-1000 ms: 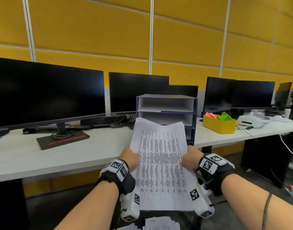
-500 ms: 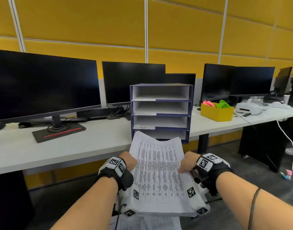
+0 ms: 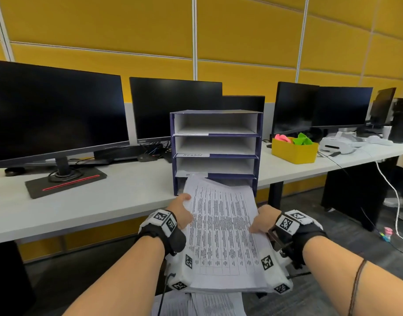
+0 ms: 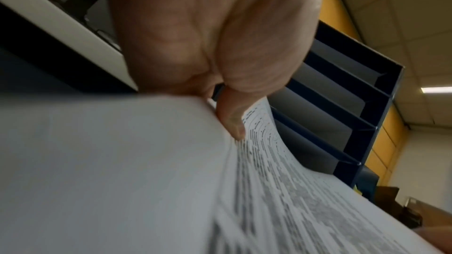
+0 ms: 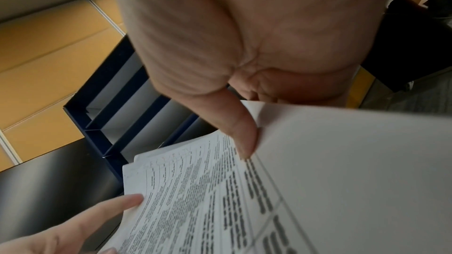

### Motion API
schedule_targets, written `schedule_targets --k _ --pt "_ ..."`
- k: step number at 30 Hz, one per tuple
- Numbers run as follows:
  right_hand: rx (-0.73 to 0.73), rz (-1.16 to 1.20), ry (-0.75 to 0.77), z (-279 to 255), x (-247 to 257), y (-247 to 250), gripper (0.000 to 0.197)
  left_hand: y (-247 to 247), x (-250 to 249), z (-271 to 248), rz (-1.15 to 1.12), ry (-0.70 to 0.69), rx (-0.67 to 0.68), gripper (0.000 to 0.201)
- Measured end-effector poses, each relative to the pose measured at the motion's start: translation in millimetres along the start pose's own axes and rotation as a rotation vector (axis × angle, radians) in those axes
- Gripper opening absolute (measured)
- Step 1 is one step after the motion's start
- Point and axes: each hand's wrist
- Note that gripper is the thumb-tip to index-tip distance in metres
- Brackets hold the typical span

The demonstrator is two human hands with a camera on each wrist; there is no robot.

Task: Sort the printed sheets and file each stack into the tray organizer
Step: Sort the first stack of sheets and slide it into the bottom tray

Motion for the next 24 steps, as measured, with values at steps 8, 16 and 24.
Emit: schedule_targets --k 8,16,24 --pt "-0.023 0.111 0.071 11.3 8.7 25.0 0.043 23.6 -21.1 18.1 0.393 0.031 0.09 0.083" --pt "-0.098 0.249 0.035 48.0 16.8 13.9 0.06 30.8 -21.8 58.3 0.327 0.032 -0.012 0.08" --pt "0.007 0.392 -0.054 48.4 3.4 12.5 0.026 26.0 -15.3 94.2 0.247 0.029 -0.128 0.068"
Point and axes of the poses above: each hand's wrist, its own z-axis towards the middle knuckle, its own y-axis out of the back of the hand, x = y × z, and after that the axes turned 7 degrees about y, right-handed
